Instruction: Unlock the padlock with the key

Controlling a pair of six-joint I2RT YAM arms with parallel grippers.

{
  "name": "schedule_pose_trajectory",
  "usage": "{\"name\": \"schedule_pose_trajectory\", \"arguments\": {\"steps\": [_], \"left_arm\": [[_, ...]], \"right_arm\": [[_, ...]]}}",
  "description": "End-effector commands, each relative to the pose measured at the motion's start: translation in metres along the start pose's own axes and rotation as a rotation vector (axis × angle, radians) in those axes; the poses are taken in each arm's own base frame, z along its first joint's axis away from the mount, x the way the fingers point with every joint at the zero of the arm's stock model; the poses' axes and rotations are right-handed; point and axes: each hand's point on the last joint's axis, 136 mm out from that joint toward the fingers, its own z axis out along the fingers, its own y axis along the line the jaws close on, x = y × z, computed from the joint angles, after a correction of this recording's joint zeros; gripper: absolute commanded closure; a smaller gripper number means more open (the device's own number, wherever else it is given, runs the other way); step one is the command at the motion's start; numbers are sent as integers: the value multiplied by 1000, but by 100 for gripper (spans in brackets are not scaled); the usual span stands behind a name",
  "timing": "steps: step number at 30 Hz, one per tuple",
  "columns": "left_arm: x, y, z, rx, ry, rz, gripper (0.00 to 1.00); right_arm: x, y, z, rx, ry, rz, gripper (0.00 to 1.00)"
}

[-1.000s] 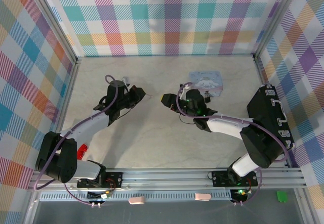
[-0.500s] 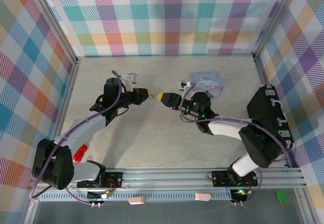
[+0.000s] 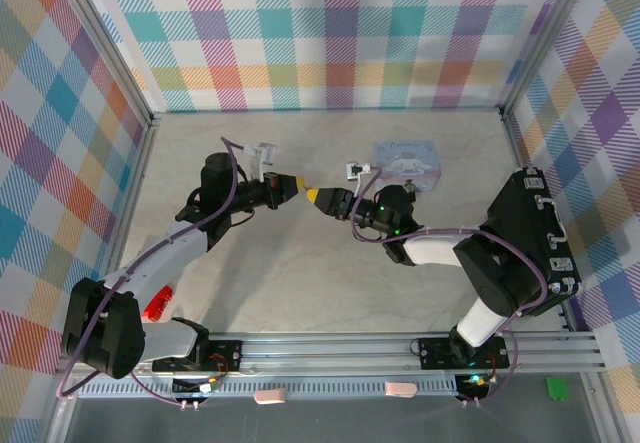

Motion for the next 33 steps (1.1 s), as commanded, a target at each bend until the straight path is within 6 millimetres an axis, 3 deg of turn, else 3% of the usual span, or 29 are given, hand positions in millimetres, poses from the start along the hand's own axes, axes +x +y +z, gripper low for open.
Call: {"name": "schedule_pose_trajectory", "arguments": {"steps": [1,33], "left_arm": [[-6,-19,-5,65,-22,47,100],[-8,-19,-4,66,-30,27,100]], "right_arm": [[-6,20,-1,-80,-6,-40,54],[-3,21,-1,-77,15,-41,89]]}}
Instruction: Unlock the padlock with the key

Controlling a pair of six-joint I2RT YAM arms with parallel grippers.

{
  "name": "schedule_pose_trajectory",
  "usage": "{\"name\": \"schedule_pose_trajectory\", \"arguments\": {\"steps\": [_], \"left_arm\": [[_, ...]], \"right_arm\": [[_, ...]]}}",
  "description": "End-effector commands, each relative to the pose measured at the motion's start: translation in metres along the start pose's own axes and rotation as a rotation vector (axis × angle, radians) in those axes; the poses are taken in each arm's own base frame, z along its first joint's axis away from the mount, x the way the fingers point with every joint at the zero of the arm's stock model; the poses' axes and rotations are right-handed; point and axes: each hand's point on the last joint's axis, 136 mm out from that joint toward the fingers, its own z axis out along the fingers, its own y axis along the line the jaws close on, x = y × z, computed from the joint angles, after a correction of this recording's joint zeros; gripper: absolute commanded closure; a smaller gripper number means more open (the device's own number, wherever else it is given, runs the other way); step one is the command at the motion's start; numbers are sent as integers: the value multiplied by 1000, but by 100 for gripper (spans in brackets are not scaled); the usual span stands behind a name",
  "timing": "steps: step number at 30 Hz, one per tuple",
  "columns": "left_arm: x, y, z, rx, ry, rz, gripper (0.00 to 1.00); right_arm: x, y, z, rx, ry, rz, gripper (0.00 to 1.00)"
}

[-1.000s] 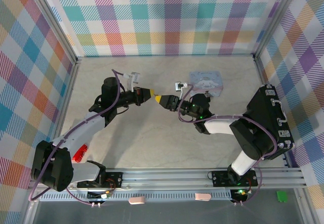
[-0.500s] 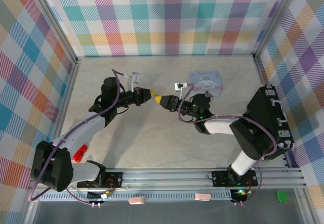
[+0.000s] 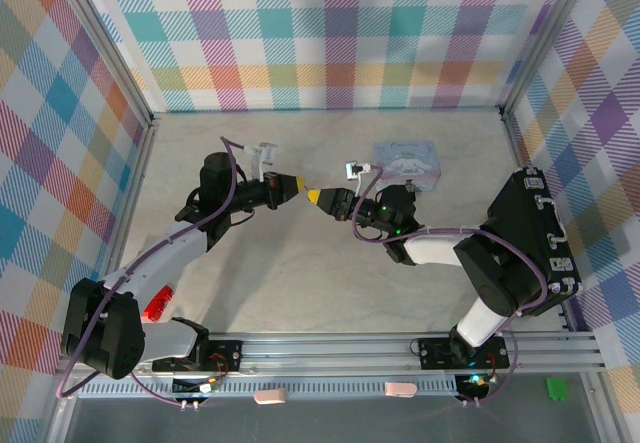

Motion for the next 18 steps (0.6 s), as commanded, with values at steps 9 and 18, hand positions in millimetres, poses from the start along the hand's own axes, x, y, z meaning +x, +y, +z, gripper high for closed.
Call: {"name": "schedule_pose_trajectory", "arguments": {"steps": [9,18], "left_arm": [[-9,-5,-5,-7,-50,14,74],[-11,55,-27,-371,-110,-66,41]], "right_arm": [[-8,4,-2,68,14,-33,100],[-23,-56,-64,736,68,-161,100]]}}
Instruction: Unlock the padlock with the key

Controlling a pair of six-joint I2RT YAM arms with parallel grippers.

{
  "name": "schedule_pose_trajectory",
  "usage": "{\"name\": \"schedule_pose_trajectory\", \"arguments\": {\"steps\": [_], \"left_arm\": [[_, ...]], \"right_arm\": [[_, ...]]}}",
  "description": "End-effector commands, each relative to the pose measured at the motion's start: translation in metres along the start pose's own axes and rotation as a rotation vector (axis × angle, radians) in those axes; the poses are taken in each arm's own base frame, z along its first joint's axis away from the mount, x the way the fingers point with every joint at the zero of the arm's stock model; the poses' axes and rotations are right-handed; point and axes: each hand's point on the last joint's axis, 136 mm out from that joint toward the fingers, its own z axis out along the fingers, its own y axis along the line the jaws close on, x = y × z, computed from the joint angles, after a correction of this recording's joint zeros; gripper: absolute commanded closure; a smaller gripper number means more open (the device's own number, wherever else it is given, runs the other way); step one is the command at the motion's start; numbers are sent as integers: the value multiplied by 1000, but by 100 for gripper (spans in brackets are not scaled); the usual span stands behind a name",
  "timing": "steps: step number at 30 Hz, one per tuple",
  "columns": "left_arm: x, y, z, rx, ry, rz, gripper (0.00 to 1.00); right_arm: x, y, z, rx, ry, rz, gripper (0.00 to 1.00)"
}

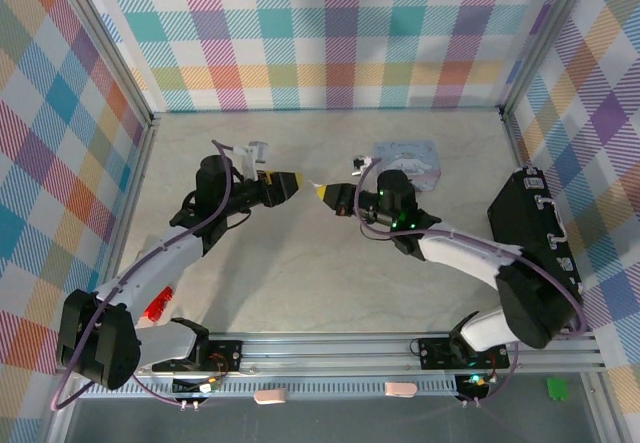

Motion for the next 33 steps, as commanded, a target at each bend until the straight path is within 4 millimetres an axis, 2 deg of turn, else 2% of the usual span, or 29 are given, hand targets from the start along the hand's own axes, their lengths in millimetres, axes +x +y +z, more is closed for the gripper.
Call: {"name": "schedule_pose_trajectory", "arguments": {"steps": [1,3,6,9,14,19,22,27,33], "left_arm": [[1,43,-5,-233,-17,-52,40],[7,59,0,-298,2,-101,38],[20,69,18,-319,42,-199,38],[41,58,46,-290,89,-216,36],[82,27,105,-204,167,-231,36],[122,-6,167,-118,219,-251,38],[137,-18,198,-121,237,-232,42],[159,-17,239,-159,244,-244,49],[172,-19,283,-178,230,-236,52]], "right_arm": [[-3,-63,-34,430,36,-105,100],[-9,-78,-51,547,35,-125,100],[-20,-96,-76,675,19,-125,100],[-36,-101,-103,758,-22,-129,100],[-61,-91,-140,827,-109,-155,100],[-70,-80,-163,843,-165,-167,100],[-72,-75,-177,853,-204,-158,100],[-70,-73,-194,859,-254,-128,100],[-66,-69,-201,826,-285,-116,100]]}}
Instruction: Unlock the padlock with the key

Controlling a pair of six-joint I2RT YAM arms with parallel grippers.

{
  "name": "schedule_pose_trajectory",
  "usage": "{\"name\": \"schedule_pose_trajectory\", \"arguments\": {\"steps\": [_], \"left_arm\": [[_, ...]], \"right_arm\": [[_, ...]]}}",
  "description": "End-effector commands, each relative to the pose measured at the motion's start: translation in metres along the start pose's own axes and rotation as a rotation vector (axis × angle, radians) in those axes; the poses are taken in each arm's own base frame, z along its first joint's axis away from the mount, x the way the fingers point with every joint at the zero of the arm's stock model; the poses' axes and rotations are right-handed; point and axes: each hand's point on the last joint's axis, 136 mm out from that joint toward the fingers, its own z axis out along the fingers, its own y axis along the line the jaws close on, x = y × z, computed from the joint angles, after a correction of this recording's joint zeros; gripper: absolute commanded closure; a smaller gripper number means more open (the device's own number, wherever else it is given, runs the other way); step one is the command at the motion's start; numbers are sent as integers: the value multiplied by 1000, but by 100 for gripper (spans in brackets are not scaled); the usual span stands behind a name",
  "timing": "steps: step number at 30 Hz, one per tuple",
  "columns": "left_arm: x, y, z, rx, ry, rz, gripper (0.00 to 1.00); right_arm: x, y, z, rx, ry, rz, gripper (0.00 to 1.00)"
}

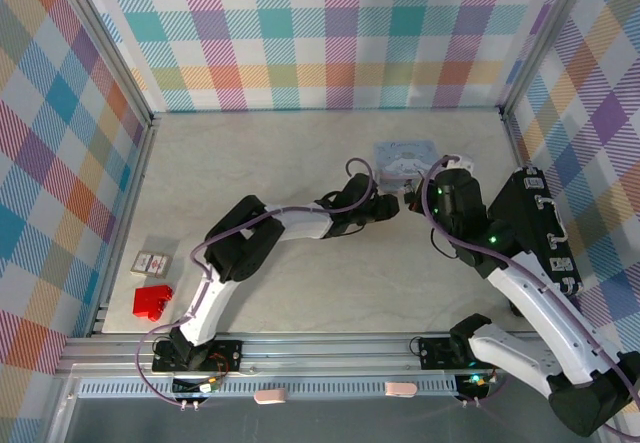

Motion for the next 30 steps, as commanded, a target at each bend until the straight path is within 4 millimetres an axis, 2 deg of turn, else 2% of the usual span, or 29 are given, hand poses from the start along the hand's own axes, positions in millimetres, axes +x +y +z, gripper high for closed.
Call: {"name": "schedule_pose_trajectory", "arguments": {"steps": [1,10,15,22,30], "left_arm": [[-9,-9,17,-9,-47,-7,53],[-2,-10,60,-46,-44,33,56],[5,-15,75,-69,-30,67,59],[6,-1,87,-148,-33,56,66],[2,4,81,-180,-53,58,77]], "right_arm": [[3,-7,-3,9,-8,19,100],[8,-10,-13,-29,-24,26,100],[11,-13,-17,-34,-27,19,100],[13,-15,-24,-50,-41,25,100],[17,-16,-25,-62,-33,23,100]]}}
